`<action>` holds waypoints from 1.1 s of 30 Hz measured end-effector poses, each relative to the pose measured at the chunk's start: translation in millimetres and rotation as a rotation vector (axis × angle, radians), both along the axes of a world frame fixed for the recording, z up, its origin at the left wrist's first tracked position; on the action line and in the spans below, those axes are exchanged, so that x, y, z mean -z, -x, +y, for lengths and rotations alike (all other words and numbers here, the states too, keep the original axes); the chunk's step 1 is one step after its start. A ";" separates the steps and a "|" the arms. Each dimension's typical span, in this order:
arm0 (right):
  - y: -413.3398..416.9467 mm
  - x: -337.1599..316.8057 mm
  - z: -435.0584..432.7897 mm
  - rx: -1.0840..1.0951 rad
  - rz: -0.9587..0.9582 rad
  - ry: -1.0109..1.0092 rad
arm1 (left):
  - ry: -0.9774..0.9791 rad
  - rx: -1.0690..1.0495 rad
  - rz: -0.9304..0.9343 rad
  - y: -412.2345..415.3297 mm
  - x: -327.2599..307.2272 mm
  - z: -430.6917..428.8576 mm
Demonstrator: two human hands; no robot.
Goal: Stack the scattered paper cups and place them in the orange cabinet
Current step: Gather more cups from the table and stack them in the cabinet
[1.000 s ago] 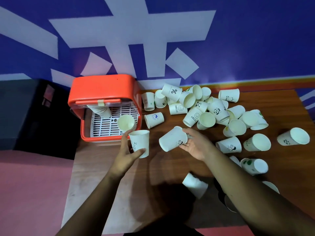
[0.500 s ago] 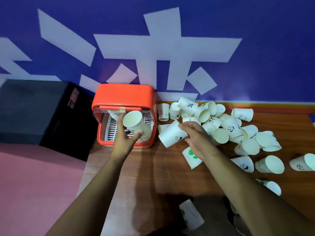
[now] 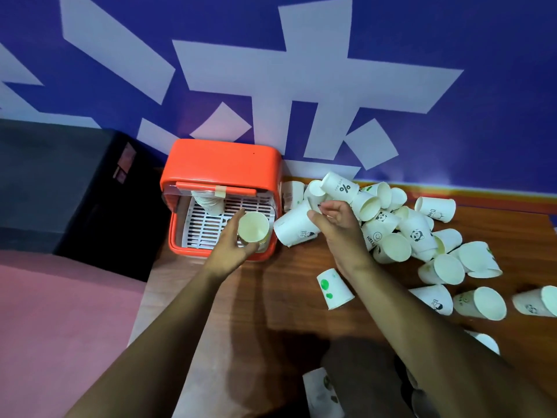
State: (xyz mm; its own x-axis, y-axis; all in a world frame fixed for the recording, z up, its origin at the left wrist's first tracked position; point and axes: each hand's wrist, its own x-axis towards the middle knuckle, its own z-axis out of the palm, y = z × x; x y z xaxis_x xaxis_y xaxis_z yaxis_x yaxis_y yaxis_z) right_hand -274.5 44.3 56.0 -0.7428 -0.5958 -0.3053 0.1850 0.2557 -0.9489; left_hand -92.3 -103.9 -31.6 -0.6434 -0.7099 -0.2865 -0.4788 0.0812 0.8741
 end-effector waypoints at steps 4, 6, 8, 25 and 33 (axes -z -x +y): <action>-19.8 -0.5 -20.4 -0.088 0.177 0.053 | -0.080 -0.044 0.040 -6.5 4.3 -3.2; -31.9 3.8 -29.3 -0.133 0.276 0.037 | -0.109 -0.017 0.033 -10.6 6.2 -4.1; -40.9 10.1 -35.6 -0.173 0.347 0.006 | -0.186 -0.024 0.061 -13.4 2.9 -2.6; -73.9 53.3 -50.8 -0.474 0.767 -0.401 | -0.332 -0.126 0.198 -25.9 -10.3 3.0; -63.6 60.6 -55.0 -0.510 0.588 -0.441 | -0.179 -0.147 0.072 -22.7 -0.6 2.6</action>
